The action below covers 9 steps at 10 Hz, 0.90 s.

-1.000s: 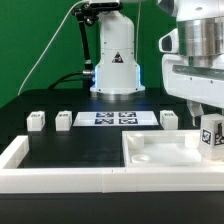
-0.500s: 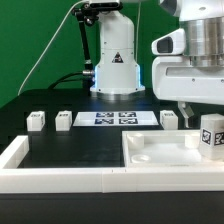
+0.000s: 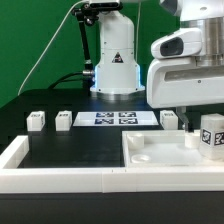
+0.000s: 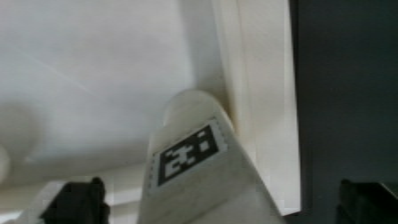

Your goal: Assemble square table

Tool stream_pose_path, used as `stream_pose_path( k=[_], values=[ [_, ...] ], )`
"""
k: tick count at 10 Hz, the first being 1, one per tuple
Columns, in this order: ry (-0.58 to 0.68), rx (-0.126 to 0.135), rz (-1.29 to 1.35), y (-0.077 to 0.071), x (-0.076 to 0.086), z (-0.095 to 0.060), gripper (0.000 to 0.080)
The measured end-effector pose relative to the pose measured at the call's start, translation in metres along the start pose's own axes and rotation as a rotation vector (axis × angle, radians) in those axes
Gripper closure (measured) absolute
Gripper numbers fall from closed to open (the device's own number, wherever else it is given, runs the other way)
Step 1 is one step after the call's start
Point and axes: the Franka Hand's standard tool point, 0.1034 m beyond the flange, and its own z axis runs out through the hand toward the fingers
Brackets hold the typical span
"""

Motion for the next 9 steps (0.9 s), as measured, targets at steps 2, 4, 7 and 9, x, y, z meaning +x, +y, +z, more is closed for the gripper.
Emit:
stream_pose_path(
  k=[2, 4, 7, 9],
  values=[
    [-0.004, -0.02, -0.219, 0.0005, 0.0011, -0.0016, 0.015],
    [-0.004, -0.025, -0.31, 0.0021, 0.0016, -0.0017, 0.0177],
    [-0.004, -0.027, -0.321, 0.003, 0.0018, -0.0017, 0.0478],
    [-0.004, -0.027, -0.298, 0.0033, 0.002, -0.0017, 0.0511]
  ],
)
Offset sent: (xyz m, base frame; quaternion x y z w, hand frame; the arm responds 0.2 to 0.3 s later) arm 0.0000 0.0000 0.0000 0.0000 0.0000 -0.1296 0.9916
